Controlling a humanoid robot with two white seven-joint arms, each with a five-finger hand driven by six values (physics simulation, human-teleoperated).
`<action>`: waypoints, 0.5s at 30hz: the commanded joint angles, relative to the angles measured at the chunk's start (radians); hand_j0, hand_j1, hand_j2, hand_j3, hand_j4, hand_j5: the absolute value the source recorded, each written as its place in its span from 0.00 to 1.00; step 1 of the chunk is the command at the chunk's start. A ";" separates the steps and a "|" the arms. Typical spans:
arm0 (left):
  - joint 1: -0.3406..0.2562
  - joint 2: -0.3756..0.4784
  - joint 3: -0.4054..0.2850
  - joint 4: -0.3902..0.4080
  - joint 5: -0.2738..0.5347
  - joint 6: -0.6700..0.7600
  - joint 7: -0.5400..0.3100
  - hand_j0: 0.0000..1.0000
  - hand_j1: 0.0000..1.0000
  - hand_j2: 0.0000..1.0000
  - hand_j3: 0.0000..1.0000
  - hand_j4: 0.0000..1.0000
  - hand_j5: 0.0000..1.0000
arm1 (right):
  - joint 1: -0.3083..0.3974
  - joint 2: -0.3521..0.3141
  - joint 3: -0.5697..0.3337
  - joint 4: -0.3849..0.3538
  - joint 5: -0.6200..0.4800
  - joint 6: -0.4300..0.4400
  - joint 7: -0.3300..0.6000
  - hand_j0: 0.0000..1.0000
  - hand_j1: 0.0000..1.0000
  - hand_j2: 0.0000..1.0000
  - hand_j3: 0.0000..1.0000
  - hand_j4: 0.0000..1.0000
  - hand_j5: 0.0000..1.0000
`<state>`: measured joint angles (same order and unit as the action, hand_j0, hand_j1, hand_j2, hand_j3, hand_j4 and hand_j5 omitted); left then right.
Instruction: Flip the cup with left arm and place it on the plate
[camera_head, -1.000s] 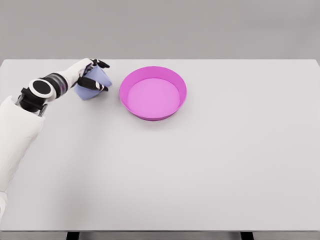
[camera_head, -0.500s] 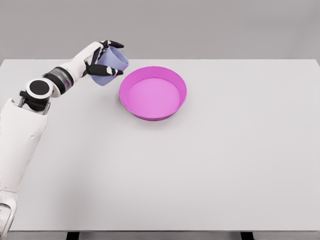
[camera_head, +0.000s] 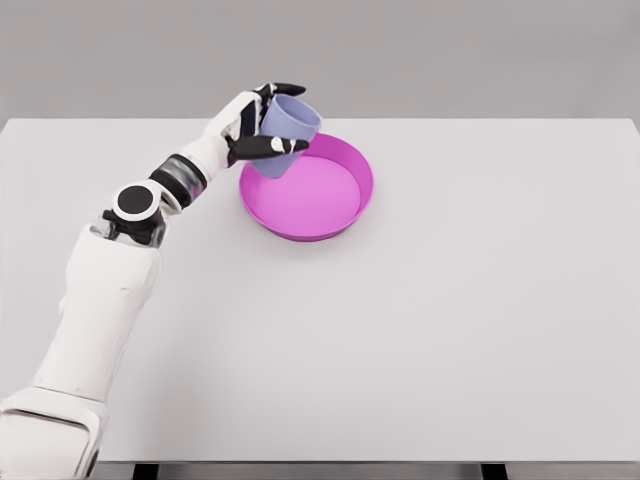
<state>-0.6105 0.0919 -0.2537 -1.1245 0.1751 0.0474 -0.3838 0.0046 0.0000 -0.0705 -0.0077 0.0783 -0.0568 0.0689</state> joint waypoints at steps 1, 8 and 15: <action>0.000 -0.055 0.024 0.014 0.009 -0.006 -0.001 0.70 0.70 0.70 0.70 0.70 0.70 | 0.000 0.000 0.000 0.000 0.000 0.000 0.000 1.00 1.00 1.00 1.00 1.00 1.00; -0.002 -0.092 0.074 0.091 0.007 -0.006 0.002 0.67 0.67 0.67 0.67 0.67 0.67 | 0.000 0.000 0.000 0.000 0.000 0.000 0.000 1.00 1.00 1.00 1.00 1.00 1.00; -0.002 -0.092 0.108 0.141 0.007 -0.041 0.006 0.69 0.69 0.69 0.69 0.69 0.69 | 0.000 0.000 0.000 0.000 0.000 0.000 0.000 1.00 1.00 1.00 1.00 1.00 1.00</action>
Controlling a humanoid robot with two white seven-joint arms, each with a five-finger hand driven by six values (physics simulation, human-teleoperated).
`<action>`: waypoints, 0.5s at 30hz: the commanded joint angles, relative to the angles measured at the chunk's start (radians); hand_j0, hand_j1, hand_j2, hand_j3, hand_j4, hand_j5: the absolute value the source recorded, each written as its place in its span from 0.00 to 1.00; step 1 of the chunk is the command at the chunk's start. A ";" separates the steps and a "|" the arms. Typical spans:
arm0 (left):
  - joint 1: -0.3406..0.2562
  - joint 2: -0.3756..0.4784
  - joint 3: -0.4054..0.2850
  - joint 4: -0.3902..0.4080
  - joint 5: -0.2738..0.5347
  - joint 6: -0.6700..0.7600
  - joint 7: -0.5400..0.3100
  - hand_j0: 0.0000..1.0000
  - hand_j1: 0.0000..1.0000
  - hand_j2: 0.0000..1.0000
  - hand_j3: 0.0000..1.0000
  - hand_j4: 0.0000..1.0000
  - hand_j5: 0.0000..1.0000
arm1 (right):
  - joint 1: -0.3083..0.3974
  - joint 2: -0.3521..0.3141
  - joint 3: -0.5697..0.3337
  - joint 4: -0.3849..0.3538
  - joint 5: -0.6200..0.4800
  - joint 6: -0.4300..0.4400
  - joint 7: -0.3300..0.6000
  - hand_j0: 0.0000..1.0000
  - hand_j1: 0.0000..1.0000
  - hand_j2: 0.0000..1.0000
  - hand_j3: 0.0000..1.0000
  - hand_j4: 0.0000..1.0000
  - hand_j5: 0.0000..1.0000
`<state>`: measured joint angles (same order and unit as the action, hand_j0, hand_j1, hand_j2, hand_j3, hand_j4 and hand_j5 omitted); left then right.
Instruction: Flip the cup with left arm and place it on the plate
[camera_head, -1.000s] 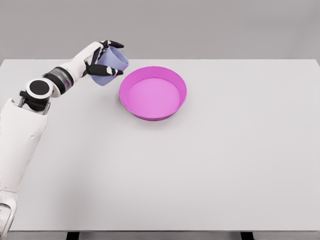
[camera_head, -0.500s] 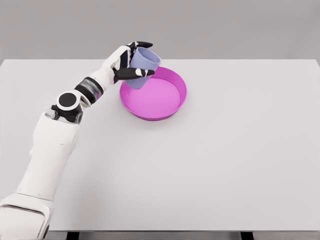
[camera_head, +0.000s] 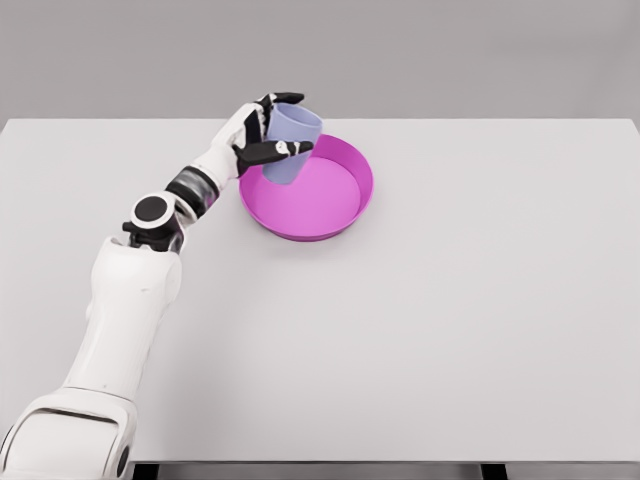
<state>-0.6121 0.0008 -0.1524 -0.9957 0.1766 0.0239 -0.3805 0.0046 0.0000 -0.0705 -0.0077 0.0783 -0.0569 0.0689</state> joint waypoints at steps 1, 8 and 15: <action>0.000 -0.001 0.007 0.012 0.006 -0.033 0.003 0.69 0.69 0.69 0.69 0.69 0.69 | 0.000 0.000 0.000 0.000 0.000 0.000 0.000 1.00 1.00 1.00 1.00 1.00 1.00; 0.003 -0.001 -0.022 0.034 -0.009 -0.193 0.000 0.69 0.69 0.69 0.69 0.69 0.69 | 0.000 0.000 0.000 0.000 0.000 0.000 0.000 1.00 1.00 1.00 1.00 1.00 1.00; 0.002 -0.001 -0.070 0.104 -0.008 -0.229 -0.003 0.69 0.69 0.69 0.69 0.69 0.69 | 0.000 0.000 0.000 0.000 0.000 0.000 0.000 1.00 1.00 1.00 1.00 1.00 1.00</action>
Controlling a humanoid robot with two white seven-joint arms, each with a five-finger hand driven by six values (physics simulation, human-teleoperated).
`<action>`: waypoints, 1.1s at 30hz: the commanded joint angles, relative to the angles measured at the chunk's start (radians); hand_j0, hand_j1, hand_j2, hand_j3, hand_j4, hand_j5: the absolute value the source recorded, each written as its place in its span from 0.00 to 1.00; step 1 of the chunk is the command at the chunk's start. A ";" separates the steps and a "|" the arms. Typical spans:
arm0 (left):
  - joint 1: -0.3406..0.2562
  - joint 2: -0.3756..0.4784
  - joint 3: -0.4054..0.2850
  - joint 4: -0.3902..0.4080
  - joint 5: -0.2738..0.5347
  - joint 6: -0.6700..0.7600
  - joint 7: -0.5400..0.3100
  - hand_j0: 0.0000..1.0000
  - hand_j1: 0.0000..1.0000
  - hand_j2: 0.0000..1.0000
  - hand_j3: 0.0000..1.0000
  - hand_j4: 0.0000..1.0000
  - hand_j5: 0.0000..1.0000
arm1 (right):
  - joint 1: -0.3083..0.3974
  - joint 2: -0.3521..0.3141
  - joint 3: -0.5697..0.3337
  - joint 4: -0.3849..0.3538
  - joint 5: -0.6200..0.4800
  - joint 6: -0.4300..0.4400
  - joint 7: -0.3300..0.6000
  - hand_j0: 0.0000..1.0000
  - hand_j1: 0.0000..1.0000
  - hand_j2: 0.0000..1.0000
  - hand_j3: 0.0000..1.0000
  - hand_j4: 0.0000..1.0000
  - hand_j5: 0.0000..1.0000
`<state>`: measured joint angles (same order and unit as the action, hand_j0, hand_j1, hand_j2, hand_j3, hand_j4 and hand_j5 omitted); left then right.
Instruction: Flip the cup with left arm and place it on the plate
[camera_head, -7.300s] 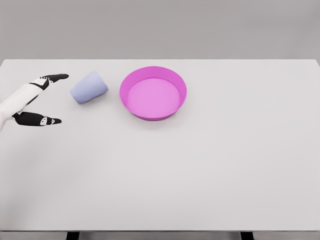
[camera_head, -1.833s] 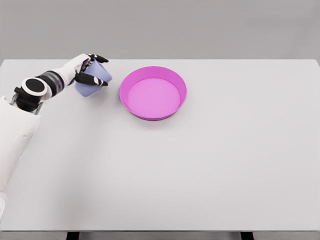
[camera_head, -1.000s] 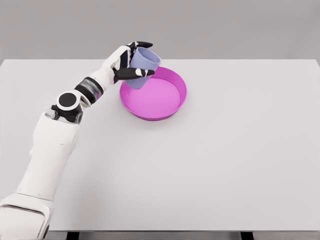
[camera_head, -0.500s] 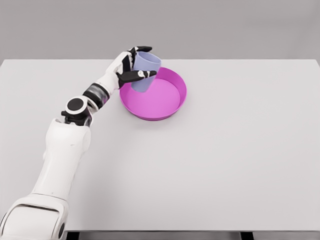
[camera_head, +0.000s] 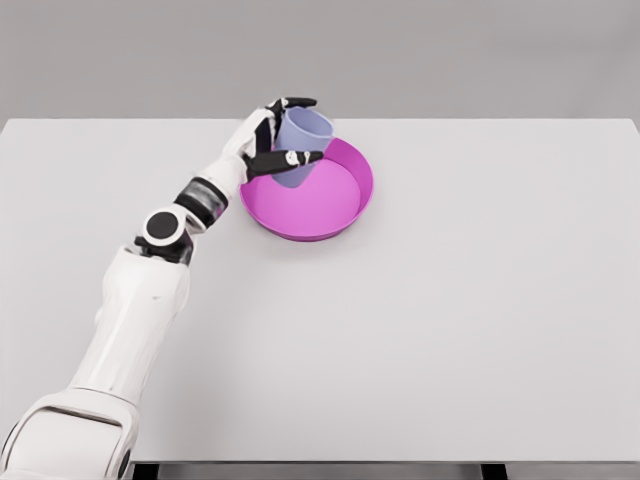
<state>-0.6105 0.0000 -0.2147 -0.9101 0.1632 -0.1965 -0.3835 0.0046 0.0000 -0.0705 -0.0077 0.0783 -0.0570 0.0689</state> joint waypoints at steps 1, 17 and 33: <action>0.000 0.000 -0.008 0.019 0.006 -0.009 0.000 0.69 0.69 0.69 0.69 0.69 0.69 | 0.000 0.000 0.000 0.000 0.000 0.000 0.000 1.00 1.00 1.00 1.00 1.00 1.00; -0.006 0.000 -0.014 0.077 0.004 -0.007 0.001 0.69 0.69 0.69 0.69 0.69 0.69 | 0.000 0.000 0.000 0.000 0.000 0.000 0.000 1.00 1.00 1.00 1.00 1.00 1.00; -0.002 0.000 -0.011 0.057 0.009 0.000 0.002 0.70 0.70 0.70 0.70 0.70 0.70 | 0.000 0.000 0.000 0.000 0.000 0.000 0.000 1.00 1.00 1.00 1.00 1.00 1.00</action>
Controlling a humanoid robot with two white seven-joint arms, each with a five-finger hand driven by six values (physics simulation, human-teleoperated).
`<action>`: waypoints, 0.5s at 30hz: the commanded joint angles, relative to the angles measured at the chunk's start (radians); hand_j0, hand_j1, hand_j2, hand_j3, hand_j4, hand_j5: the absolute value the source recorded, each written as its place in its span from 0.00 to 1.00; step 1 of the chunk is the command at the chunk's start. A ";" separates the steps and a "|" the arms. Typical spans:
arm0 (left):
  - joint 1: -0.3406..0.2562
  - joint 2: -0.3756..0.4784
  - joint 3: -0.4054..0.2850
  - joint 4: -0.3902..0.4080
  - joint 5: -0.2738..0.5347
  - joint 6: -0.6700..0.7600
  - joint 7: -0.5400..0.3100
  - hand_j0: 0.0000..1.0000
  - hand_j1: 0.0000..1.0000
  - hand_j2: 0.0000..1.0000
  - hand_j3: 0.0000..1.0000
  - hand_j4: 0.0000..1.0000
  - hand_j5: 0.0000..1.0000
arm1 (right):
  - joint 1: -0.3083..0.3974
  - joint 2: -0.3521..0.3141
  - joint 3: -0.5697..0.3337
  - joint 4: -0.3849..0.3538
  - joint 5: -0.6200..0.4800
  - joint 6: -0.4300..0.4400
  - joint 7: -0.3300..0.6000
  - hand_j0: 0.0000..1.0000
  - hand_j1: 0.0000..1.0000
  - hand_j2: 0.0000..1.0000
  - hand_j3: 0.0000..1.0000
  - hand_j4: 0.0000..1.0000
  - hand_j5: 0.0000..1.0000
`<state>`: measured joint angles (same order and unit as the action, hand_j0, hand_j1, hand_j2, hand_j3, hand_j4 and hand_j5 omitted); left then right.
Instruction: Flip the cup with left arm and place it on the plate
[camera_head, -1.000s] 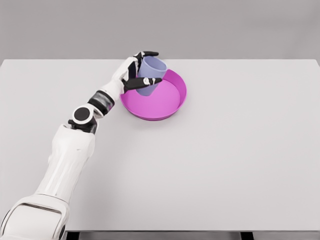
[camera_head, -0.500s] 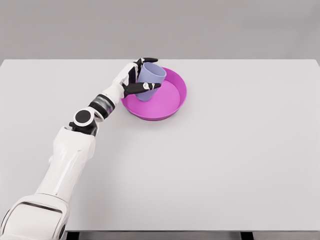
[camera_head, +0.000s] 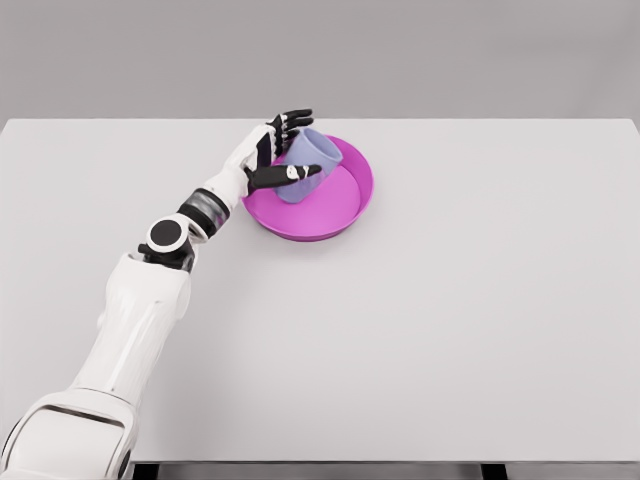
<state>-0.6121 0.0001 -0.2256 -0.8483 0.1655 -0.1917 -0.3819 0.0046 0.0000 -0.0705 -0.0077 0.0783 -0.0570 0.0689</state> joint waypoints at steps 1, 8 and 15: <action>0.000 0.000 0.005 -0.006 0.008 -0.006 0.000 0.70 0.70 0.70 0.70 0.70 0.70 | 0.000 0.000 0.000 0.000 0.000 -0.001 0.000 1.00 1.00 1.00 1.00 1.00 1.00; 0.002 0.000 0.015 0.005 0.112 -0.003 -0.009 0.71 0.71 0.71 0.71 0.71 0.71 | 0.000 0.000 0.000 0.000 0.000 0.000 0.000 1.00 1.00 1.00 1.00 1.00 1.00; 0.002 0.000 0.015 0.023 0.181 0.003 -0.025 0.71 0.71 0.71 0.71 0.71 0.71 | 0.000 0.000 0.000 0.000 0.000 0.000 0.000 1.00 1.00 1.00 1.00 1.00 1.00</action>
<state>-0.6105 0.0001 -0.2108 -0.8319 0.3194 -0.1899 -0.4021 0.0046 0.0000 -0.0705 -0.0077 0.0783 -0.0569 0.0689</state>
